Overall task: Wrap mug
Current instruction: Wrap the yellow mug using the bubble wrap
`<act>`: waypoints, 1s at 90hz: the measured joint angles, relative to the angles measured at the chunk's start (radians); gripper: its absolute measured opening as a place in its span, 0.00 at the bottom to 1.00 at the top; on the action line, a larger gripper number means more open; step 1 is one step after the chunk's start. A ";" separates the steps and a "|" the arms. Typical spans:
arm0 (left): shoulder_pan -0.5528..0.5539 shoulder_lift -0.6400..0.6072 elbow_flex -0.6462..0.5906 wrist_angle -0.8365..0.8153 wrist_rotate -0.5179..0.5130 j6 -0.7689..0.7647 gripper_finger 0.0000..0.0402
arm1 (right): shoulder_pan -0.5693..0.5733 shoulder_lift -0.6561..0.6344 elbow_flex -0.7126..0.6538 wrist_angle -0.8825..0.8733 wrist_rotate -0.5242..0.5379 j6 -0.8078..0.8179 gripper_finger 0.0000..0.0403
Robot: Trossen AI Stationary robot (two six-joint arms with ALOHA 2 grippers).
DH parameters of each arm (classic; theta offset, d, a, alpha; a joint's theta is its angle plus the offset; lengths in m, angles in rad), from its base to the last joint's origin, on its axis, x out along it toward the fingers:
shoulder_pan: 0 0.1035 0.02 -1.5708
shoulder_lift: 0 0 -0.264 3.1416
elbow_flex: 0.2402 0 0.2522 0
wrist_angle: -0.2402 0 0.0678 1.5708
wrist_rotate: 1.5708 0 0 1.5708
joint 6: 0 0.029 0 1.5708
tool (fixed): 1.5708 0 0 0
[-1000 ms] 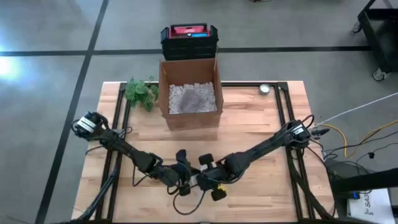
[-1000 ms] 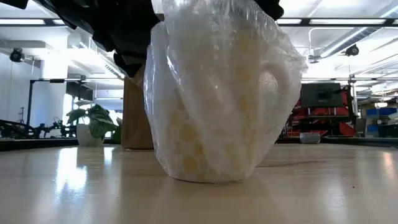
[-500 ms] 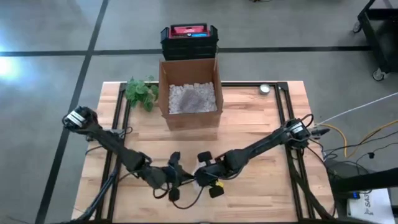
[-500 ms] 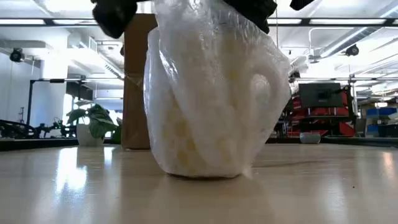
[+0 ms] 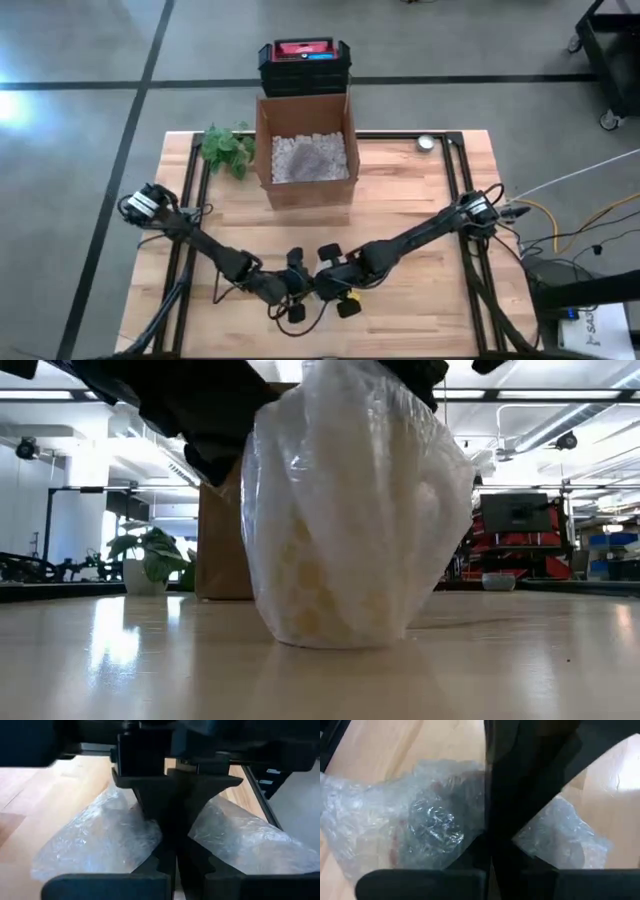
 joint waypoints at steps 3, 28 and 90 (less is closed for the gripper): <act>0.000 -0.003 0.000 -0.001 0.001 0.000 0.00 | 0.000 -0.012 0.012 -0.021 0.005 0.003 0.00; 0.001 -0.005 -0.001 -0.012 0.007 0.003 0.00 | 0.032 -0.120 0.093 -0.223 -0.042 0.084 0.00; 0.001 -0.018 -0.004 -0.016 0.005 0.009 0.00 | 0.017 -0.025 0.033 -0.043 -0.024 0.030 0.00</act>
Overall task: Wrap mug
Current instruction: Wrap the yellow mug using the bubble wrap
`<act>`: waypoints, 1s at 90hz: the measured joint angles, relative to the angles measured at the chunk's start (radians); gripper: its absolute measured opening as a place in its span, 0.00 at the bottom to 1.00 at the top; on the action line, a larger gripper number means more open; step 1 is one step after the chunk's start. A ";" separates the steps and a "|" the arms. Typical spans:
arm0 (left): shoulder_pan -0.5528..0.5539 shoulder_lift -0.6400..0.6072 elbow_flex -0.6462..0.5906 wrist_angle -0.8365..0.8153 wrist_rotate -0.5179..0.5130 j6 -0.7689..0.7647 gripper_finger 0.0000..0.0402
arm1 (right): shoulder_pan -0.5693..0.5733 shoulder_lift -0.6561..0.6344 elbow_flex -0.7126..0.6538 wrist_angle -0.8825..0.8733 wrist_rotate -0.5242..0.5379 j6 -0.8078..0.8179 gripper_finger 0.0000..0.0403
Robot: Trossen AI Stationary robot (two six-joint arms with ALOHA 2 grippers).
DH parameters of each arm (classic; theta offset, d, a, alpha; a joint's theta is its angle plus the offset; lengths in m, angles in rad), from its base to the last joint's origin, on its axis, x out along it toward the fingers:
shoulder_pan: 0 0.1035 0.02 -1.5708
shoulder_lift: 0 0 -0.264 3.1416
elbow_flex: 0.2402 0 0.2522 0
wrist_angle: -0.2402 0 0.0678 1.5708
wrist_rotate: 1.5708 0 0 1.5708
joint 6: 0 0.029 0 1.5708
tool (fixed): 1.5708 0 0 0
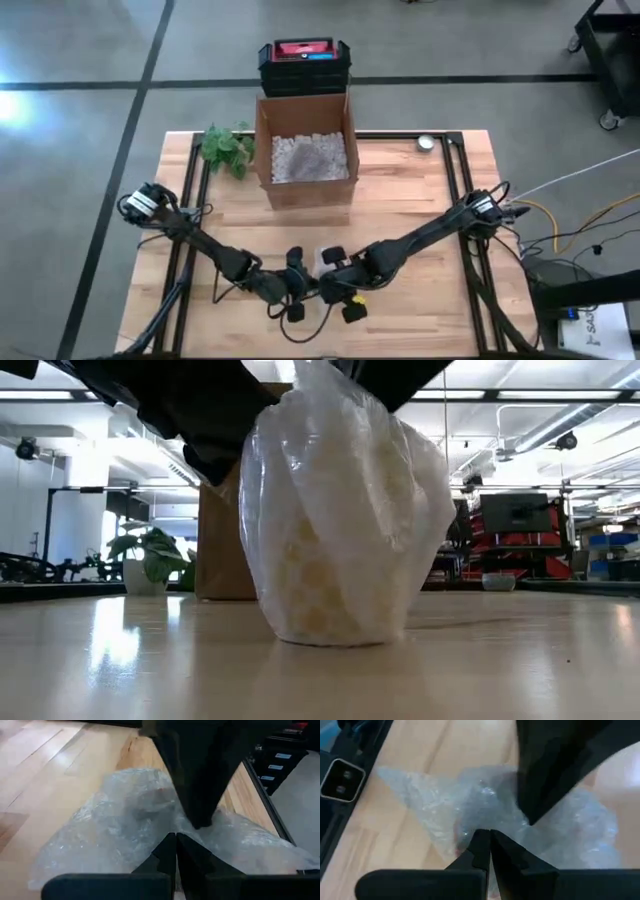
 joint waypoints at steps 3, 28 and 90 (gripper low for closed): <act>0.000 0.000 0.000 0.000 0.000 -0.001 0.00 | -0.004 -0.001 0.000 0.000 0.002 -0.002 0.00; -0.005 -0.014 0.000 0.002 0.004 0.040 0.00 | -0.019 0.102 -0.020 0.022 -0.050 -0.003 0.00; 0.026 -0.041 -0.007 -0.012 -0.017 0.083 0.00 | -0.017 0.077 -0.027 0.085 -0.047 -0.033 0.00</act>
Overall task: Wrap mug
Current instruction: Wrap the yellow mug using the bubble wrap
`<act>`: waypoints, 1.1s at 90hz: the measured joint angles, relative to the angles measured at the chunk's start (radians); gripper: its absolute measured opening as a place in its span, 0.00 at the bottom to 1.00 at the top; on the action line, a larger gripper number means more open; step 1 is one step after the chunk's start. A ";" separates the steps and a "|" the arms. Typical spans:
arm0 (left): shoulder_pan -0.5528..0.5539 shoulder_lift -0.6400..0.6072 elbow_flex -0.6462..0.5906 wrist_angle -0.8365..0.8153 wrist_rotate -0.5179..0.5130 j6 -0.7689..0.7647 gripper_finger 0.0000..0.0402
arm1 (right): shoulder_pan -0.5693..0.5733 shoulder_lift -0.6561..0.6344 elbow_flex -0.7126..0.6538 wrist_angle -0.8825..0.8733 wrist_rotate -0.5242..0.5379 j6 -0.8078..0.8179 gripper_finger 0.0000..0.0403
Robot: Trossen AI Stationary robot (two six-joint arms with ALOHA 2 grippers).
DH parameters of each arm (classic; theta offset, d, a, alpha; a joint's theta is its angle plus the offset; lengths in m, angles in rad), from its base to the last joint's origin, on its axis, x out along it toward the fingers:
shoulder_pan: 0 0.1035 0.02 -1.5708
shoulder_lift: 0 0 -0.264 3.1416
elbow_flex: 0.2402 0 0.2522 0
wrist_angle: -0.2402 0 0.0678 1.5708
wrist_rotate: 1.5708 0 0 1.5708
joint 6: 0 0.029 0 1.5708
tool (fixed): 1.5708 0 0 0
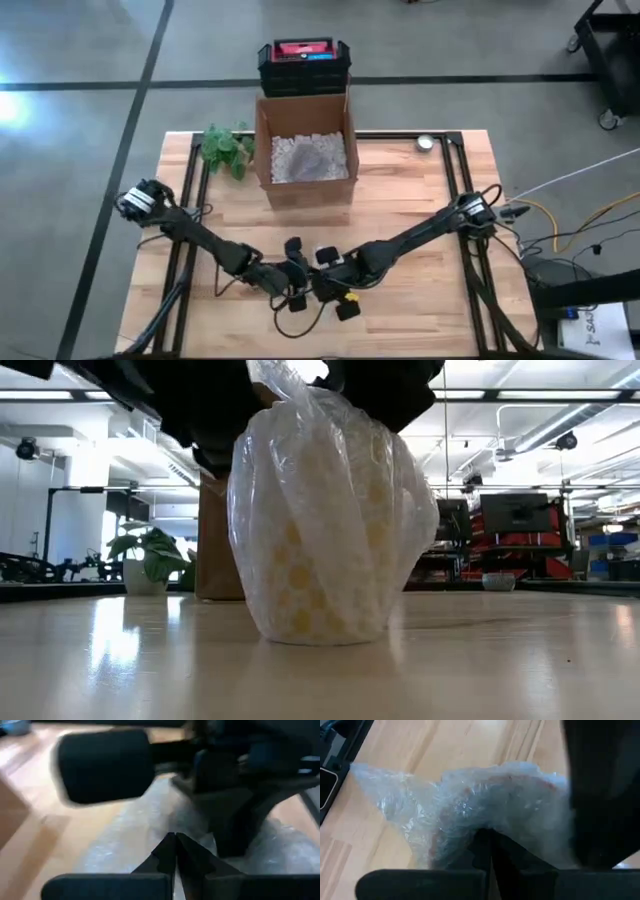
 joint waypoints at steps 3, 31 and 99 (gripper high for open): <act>-0.001 0.014 0.001 0.011 -0.001 0.001 0.00 | 0.000 0.000 0.000 0.000 0.000 0.000 0.00; 0.008 0.073 0.003 0.020 0.059 0.022 0.00 | -0.001 -0.024 -0.003 -0.011 0.001 0.002 0.00; 0.001 0.054 0.001 0.052 0.051 0.072 0.00 | -0.003 -0.115 -0.008 -0.102 0.048 0.028 0.00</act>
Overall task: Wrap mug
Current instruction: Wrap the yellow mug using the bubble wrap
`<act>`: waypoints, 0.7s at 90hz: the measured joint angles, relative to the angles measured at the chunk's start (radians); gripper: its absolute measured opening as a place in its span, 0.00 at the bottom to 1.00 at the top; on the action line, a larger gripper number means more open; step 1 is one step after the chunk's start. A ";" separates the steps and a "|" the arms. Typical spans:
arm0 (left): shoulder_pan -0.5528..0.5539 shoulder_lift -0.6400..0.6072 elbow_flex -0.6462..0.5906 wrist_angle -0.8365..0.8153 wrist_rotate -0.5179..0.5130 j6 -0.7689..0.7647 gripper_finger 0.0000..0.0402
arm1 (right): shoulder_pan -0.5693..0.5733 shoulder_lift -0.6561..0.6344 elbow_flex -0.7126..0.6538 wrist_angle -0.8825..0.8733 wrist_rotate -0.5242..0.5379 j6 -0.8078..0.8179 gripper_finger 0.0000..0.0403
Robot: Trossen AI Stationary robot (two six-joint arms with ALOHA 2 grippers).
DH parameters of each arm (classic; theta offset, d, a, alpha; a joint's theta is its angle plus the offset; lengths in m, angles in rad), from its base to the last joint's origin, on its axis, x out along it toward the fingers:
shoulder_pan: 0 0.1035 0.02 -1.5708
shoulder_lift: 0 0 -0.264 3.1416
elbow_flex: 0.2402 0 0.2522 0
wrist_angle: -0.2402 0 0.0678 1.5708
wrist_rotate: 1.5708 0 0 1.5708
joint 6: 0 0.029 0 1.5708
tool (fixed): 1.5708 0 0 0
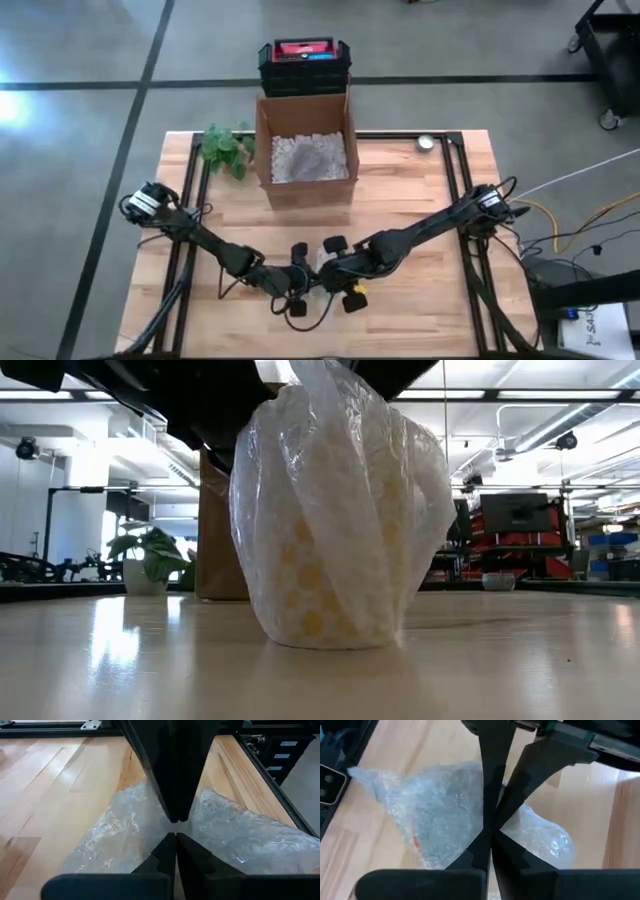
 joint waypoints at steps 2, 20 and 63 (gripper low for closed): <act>0.000 0.000 0.000 -0.001 0.000 0.000 0.00 | 0.002 0.008 0.000 0.001 0.000 0.004 0.00; 0.000 -0.016 0.009 -0.011 -0.002 0.000 0.00 | 0.008 0.075 0.001 0.028 -0.005 0.017 0.00; -0.037 -0.101 0.151 -0.406 0.001 -0.084 0.00 | 0.005 0.094 0.000 0.054 0.000 0.032 0.00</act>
